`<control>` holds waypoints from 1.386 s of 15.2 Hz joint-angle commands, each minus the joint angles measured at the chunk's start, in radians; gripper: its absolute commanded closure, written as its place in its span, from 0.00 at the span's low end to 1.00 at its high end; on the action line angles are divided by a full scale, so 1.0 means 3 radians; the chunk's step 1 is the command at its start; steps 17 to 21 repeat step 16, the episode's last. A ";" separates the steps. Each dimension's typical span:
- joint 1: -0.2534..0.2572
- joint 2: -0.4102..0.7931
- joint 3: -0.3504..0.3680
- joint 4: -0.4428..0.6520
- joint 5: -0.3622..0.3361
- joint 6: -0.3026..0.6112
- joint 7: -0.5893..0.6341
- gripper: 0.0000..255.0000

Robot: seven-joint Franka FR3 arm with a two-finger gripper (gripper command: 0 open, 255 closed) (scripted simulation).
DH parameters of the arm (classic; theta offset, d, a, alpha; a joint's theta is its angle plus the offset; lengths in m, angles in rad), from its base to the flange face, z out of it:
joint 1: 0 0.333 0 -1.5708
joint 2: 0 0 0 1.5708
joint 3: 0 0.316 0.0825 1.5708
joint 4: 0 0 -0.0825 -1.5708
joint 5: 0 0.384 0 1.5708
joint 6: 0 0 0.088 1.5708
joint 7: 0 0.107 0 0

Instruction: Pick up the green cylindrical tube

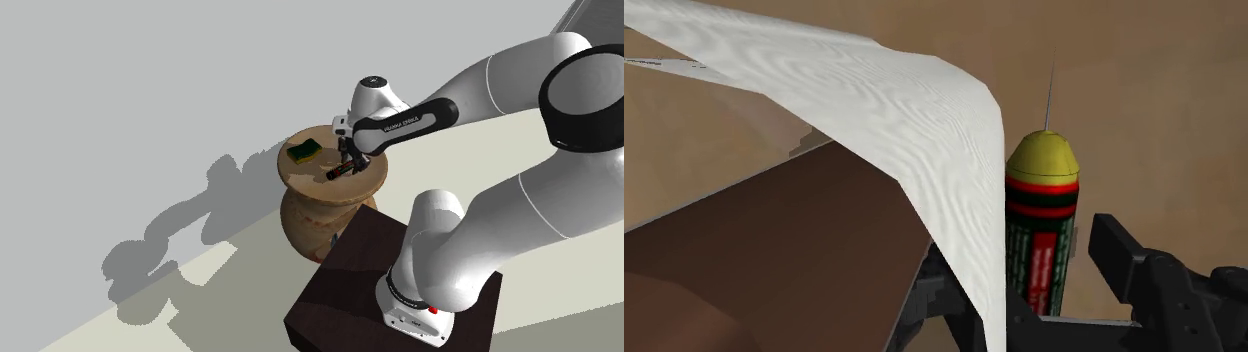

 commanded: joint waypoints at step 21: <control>-0.0283 -0.0545 0.0611 0.0283 0.0124 -0.0851 0.0013 1.00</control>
